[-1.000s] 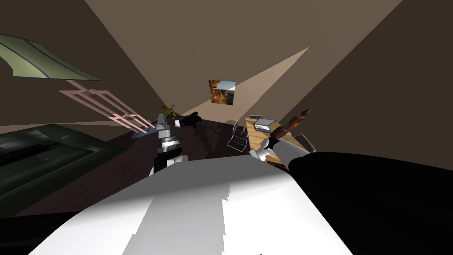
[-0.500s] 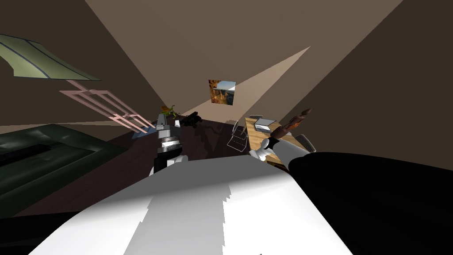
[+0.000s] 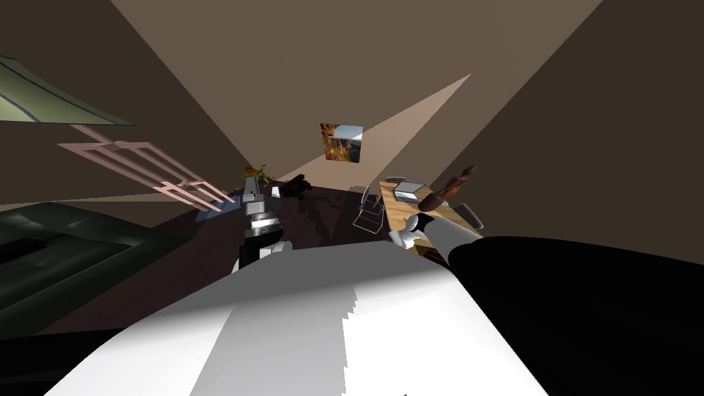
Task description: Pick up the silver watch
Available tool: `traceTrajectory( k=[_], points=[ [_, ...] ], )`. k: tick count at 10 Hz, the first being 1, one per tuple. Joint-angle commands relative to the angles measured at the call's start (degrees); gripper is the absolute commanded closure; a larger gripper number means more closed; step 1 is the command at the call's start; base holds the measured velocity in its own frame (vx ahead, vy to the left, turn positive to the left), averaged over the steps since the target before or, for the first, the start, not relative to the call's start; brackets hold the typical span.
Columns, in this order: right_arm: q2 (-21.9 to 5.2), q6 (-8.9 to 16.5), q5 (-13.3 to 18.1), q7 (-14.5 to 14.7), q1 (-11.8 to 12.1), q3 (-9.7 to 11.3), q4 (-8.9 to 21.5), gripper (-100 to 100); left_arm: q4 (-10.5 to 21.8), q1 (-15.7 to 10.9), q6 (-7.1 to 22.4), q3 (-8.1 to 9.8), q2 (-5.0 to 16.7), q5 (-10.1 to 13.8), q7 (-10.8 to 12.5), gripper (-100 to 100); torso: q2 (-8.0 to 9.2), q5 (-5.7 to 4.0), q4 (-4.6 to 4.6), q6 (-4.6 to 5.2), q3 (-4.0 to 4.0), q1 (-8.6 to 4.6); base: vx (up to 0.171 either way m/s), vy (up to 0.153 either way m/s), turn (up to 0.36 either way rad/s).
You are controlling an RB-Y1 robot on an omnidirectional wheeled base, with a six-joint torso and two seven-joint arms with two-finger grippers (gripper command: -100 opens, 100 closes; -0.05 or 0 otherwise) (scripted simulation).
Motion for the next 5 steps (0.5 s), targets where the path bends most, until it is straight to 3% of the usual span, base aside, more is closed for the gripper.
traceTrajectory(
  k=[1, 3, 4, 5],
  points=[
    [0.16, 1.74, 0.06, 0.97, -0.15, 0.47, 1.49, 100, 0.00, 0.00, 0.00, 0.00, 0.00, 0.00, 0.00, 0, 0.00, 0.00, 0.00, 0.00, 0.00, 0.00, -0.013, 0.077, -0.083],
    [0.24, 3.72, -0.03, 2.21, -0.33, 1.00, 3.42, 100, 0.00, 0.00, 0.00, 0.00, 0.00, 0.00, 0.00, 0, 0.00, 0.00, 0.00, 0.02, 0.00, -0.08, -0.006, 0.070, -0.090],
    [0.19, 2.85, 0.03, 1.66, -0.28, 0.82, 2.63, 100, 0.00, 0.00, 0.00, 0.00, 0.00, 0.00, 0.00, 0, -0.02, 0.00, 0.00, 0.00, -0.01, -0.09, -0.001, 0.032, -0.017],
    [0.21, 3.06, 0.03, 1.77, -0.28, 0.86, 2.74, 0, 0.00, 0.00, 0.00, 0.00, 0.01, 0.00, 0.00, 0, -0.03, -0.03, 0.00, -0.01, -0.02, -0.20, -0.001, 0.006, 0.002]
  ],
)
